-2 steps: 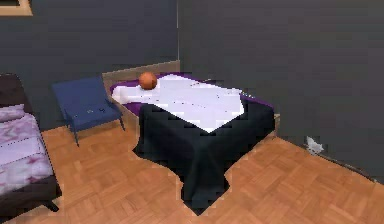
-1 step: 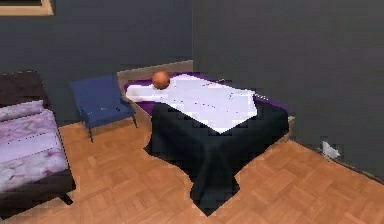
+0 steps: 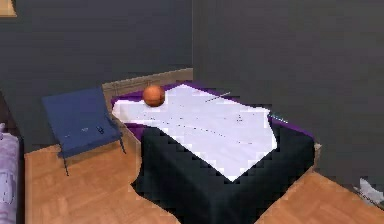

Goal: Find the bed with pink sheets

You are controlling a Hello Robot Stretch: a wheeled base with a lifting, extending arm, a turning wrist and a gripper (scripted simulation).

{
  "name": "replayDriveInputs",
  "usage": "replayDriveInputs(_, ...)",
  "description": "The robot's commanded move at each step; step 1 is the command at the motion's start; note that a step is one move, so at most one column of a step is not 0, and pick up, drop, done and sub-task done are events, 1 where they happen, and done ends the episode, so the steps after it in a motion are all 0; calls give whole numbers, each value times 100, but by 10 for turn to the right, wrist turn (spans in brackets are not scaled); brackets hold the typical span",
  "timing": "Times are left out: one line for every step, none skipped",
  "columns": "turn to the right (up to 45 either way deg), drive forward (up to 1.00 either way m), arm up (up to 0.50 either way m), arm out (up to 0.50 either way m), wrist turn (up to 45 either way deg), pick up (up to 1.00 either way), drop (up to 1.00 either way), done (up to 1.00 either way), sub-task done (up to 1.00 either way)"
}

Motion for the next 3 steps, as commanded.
replayDriveInputs(-450, 0, 0, 0, 0, 0, 0, 0, 0)
replayDriveInputs(-150, 0, 0, 0, 0, 0, 0, 0, 0)
replayDriveInputs(0, 0, 0, 0, 0, 0, 0, 100, 0)
